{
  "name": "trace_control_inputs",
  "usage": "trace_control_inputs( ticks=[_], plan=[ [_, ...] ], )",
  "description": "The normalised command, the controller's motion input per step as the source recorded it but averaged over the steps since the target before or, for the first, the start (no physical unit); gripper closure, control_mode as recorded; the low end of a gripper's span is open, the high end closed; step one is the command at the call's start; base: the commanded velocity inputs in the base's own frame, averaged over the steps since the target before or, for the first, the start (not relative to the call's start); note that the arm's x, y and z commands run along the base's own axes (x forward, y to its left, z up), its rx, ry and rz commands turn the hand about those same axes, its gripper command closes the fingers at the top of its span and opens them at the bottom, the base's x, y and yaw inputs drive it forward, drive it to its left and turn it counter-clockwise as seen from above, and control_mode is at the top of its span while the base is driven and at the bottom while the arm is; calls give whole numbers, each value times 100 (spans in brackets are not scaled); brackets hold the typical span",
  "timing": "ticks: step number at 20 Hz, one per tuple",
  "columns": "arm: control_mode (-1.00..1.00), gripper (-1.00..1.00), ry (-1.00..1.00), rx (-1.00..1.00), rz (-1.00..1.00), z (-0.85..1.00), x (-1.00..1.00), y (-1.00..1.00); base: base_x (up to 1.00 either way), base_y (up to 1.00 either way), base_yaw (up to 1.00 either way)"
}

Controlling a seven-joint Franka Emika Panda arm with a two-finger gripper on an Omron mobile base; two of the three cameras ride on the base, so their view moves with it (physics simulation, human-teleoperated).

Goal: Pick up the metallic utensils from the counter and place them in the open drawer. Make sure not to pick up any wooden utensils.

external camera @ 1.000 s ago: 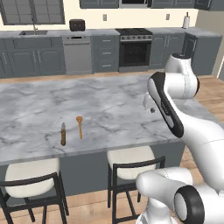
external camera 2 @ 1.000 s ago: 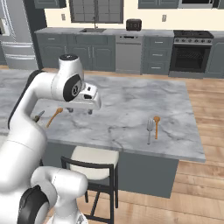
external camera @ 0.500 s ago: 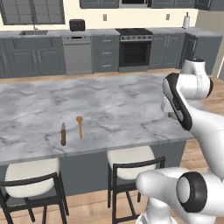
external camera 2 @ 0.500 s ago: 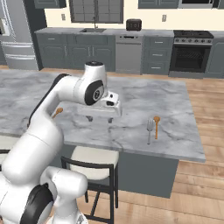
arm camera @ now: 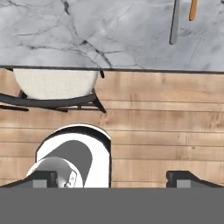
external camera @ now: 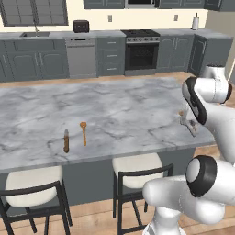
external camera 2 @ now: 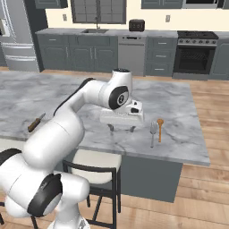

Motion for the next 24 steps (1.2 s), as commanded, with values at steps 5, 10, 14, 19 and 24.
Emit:
trace_control_inputs(
  ticks=[5,10,14,19,24],
  plan=[
    [-100,-100,0,0,0,-46,19,-42,0,0,0],
    [-100,-100,0,0,0,-38,41,-35,0,0,0],
    [-100,-100,0,0,0,-21,48,-28,0,0,0],
    [-100,-100,-1,0,0,-22,48,-16,0,0,0],
    [-100,-100,-2,0,0,-39,48,-1,0,0,0]
  ],
)
